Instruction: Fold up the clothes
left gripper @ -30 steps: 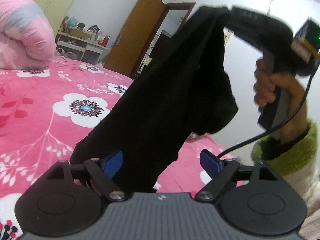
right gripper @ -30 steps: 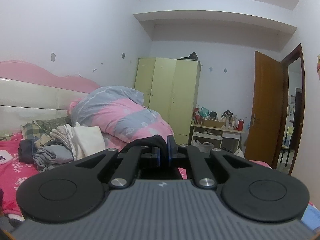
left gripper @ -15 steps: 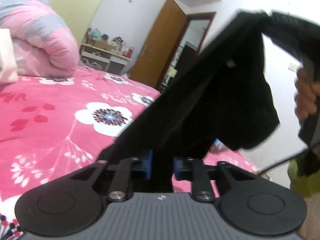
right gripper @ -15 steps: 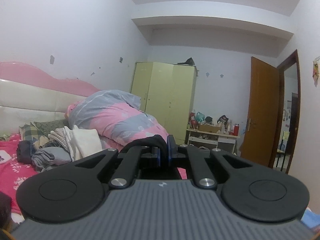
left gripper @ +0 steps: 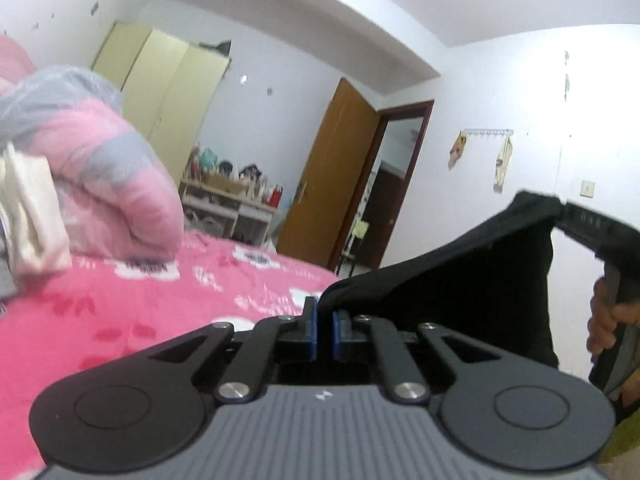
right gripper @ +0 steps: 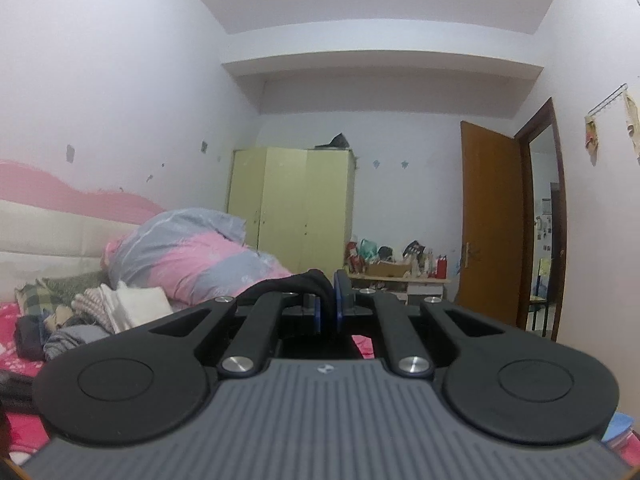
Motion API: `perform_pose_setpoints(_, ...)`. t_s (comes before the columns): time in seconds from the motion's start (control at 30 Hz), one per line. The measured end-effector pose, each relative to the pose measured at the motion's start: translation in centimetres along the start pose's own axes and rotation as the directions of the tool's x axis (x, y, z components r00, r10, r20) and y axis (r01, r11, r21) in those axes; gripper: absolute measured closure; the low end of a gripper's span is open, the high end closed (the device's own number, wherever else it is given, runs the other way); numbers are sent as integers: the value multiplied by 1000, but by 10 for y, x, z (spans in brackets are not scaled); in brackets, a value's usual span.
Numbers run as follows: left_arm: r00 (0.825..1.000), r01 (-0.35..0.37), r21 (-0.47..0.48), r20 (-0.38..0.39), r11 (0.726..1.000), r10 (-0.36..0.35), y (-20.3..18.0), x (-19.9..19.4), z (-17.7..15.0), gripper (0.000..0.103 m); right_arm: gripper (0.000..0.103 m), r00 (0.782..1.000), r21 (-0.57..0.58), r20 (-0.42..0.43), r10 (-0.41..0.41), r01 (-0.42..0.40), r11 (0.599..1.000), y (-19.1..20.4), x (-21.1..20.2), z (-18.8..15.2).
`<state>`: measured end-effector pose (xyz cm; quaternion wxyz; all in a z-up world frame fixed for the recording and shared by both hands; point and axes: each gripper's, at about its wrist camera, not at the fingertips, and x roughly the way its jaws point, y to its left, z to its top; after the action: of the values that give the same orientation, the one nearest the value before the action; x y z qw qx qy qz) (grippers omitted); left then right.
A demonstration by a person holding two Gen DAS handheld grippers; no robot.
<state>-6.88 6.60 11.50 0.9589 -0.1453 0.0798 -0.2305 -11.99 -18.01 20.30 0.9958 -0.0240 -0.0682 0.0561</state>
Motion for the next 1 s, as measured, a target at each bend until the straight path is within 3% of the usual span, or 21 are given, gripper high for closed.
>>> perform_pose_setpoints(0.23, 997, 56, -27, 55, 998, -54, -10, -24, 24, 95, 98, 998, -13, 62, -3, 3, 1000, -1, -12, 11)
perform_pose_setpoints(0.37, 991, 135, -55, 11, 989, -135, -9, -30, 28, 93, 98, 994, -13, 106, 9, -8, 1000, -2, -21, 20)
perform_pose_setpoints(0.43, 984, 173, -74, -19, 982, -175, -7, -31, 27, 85, 98, 995, -23, 103, 18, -15, 1000, -1, -22, 18)
perform_pose_setpoints(0.47, 982, 176, -89, -46, 980, -181, -4, -26, 20, 79, 98, 995, -27, 101, 22, -19, 999, 0, -22, 18)
perform_pose_setpoints(0.6, 968, 140, -163, -186, 977, -170, 11, 3, -26, 76, 98, 995, -46, 92, 38, -33, 998, 3, -23, 14)
perform_pose_setpoints(0.7, 941, 106, -238, -289, 965, -175, 28, 27, -65, 76, 98, 999, -57, 1, 44, -44, 997, 8, -11, -9)
perform_pose_setpoints(0.8, 925, 93, -251, -336, 964, -177, 38, 40, -89, 76, 98, 997, -60, -69, 45, -49, 997, 12, -4, -27)
perform_pose_setpoints(0.9, 915, 90, -241, -363, 966, -176, 45, 49, -103, 60, 98, 994, -62, -98, 36, -42, 997, 16, -3, -36)
perform_pose_setpoints(0.97, 917, 102, -226, -357, 969, -180, 45, 49, -102, 42, 98, 993, -64, -118, 30, -38, 997, 19, -3, -42)
perform_pose_setpoints(1.0, 918, 113, -216, -350, 970, -185, 43, 47, -101, 39, 98, 992, -64, -126, 27, -35, 997, 20, -3, -44)
